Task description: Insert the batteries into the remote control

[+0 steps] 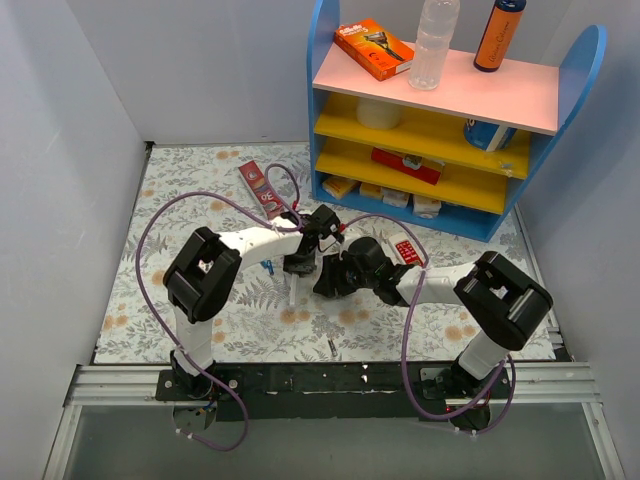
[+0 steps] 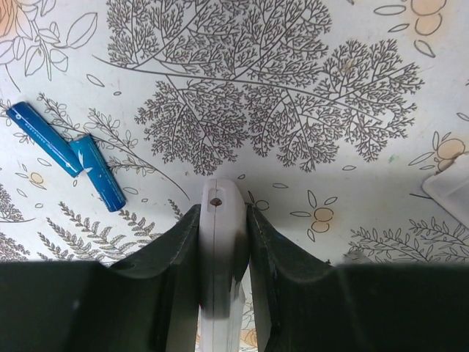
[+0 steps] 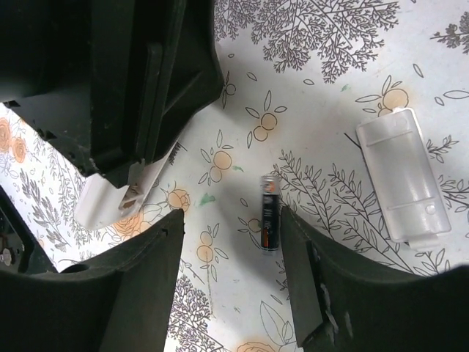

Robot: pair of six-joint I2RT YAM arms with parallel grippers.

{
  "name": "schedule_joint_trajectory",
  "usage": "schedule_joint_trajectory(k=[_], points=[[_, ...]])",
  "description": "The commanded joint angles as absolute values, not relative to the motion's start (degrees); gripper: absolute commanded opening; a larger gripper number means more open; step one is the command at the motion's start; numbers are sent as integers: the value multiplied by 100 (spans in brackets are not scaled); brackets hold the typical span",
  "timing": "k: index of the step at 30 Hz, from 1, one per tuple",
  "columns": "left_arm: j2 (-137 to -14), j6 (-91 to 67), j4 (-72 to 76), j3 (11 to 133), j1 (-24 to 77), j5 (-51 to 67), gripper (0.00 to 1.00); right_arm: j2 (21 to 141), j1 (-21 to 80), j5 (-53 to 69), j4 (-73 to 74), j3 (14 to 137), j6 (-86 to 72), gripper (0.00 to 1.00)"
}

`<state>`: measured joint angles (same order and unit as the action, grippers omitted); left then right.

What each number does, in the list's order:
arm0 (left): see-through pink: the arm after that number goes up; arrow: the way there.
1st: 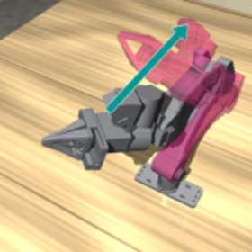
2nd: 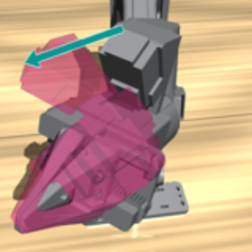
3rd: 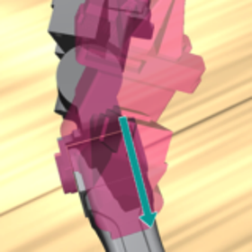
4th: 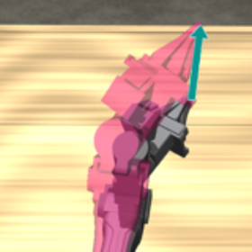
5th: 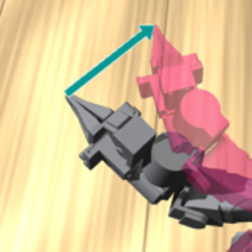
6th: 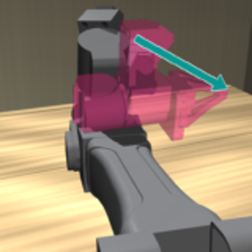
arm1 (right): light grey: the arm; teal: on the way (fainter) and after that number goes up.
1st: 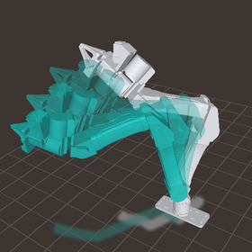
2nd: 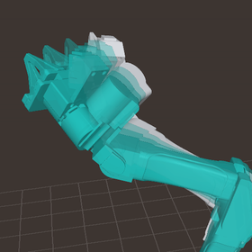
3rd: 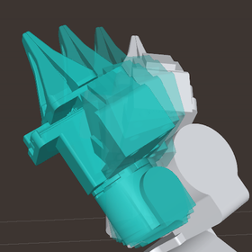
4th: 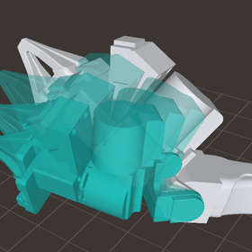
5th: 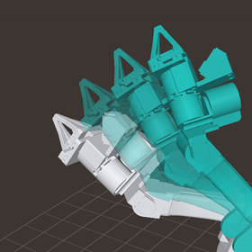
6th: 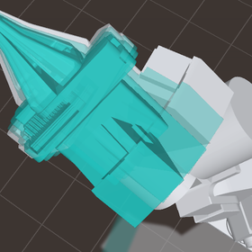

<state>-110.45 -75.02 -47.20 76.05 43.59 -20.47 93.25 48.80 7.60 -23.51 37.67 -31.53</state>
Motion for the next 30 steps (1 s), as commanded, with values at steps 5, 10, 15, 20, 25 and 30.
schedule_joint_trajectory(k=[5, 10, 15, 20, 25, 30], points=[[-10302, -7752, -4369, 7242, 4386, -2390, 0, 9834, 4860, 300, -1250, 4578, -2576, 59], [-9643, -7796, -4166, 7023, 4342, -2417, 0, 10195, 4887, 53, -433, 5079, -2330, 58], [-8712, -7945, -3692, 6479, 4175, -2321, 0, 10511, 5045, -307, 377, 5492, -1987, 56], [-7150, -8209, -2910, 5277, 3789, -2083, 0, 10819, 5238, -754, 1386, 6019, -1776, 55], [-5882, -8428, -2077, 4256, 3341, -1444, 0, 11021, 5361, -1168, 1977, 6310, -1644, 51], [-5108, -8481, -1574, 3499, 2988, -871, 0, 11022, 5379, -1388, 2285, 6407, -1591, 51]])
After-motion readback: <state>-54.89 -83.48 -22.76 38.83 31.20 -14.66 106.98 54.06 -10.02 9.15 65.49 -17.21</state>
